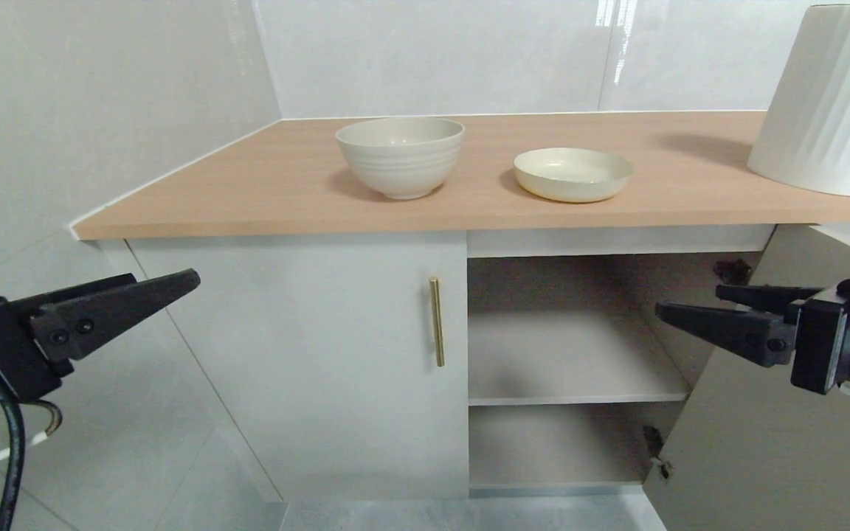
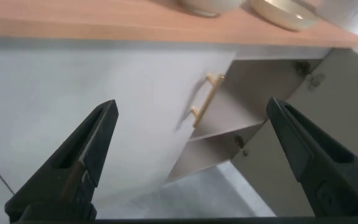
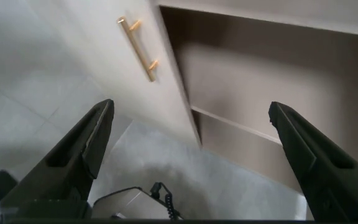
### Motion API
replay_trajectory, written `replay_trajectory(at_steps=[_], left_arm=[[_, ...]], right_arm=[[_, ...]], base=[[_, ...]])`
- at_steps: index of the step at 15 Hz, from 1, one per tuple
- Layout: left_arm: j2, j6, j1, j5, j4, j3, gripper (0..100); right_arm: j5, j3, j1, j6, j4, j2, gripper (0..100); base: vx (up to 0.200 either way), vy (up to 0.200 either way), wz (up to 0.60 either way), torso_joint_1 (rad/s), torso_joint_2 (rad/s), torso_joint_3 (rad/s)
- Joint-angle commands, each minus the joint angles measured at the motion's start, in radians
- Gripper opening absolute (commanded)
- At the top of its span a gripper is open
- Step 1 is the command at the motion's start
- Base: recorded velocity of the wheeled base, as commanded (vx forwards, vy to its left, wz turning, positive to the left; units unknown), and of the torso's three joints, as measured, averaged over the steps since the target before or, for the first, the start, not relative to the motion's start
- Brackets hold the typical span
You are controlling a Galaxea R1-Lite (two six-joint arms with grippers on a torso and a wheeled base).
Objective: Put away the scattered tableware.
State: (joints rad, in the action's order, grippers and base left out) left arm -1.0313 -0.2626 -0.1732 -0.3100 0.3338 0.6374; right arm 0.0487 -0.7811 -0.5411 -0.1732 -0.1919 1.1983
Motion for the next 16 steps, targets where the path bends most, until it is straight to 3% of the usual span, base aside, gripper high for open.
replay_trajectory(at_steps=[1, 5, 9, 11, 16], left_arm=[[0.005, 0.003, 0.0, -0.001, 0.001, -0.002, 100], [0.004, 0.011, -0.002, -0.015, 0.001, -0.01, 100], [0.007, 0.068, -0.002, -0.017, -0.055, -0.005, 100], [0.011, 0.068, -0.002, -0.017, -0.055, -0.005, 100], [0.016, 0.066, -0.002, -0.018, -0.055, -0.005, 100]], right_arm=[[0.0, 0.0, 0.0, 0.0, 0.0, -0.006, 100], [0.0, 0.0, 0.0, 0.0, 0.0, -0.011, 100], [0.0, 0.0, 0.0, 0.0, 0.0, -0.02, 100], [0.0, 0.003, 0.004, -0.003, -0.006, -0.026, 100], [0.006, 0.039, 0.033, 0.006, -0.083, -0.036, 100]], base=[[0.0, 0.0, 0.0, 0.0, 0.0, 0.0], [0.0, 0.0, 0.0, 0.0, 0.0, 0.0], [0.15, 0.0, 0.0, 0.003, 0.01, 0.002], [0.2, 0.0, 0.0, -0.005, 0.0, 0.002], [0.0, 0.0, 0.0, 0.0, 0.0, 0.0]])
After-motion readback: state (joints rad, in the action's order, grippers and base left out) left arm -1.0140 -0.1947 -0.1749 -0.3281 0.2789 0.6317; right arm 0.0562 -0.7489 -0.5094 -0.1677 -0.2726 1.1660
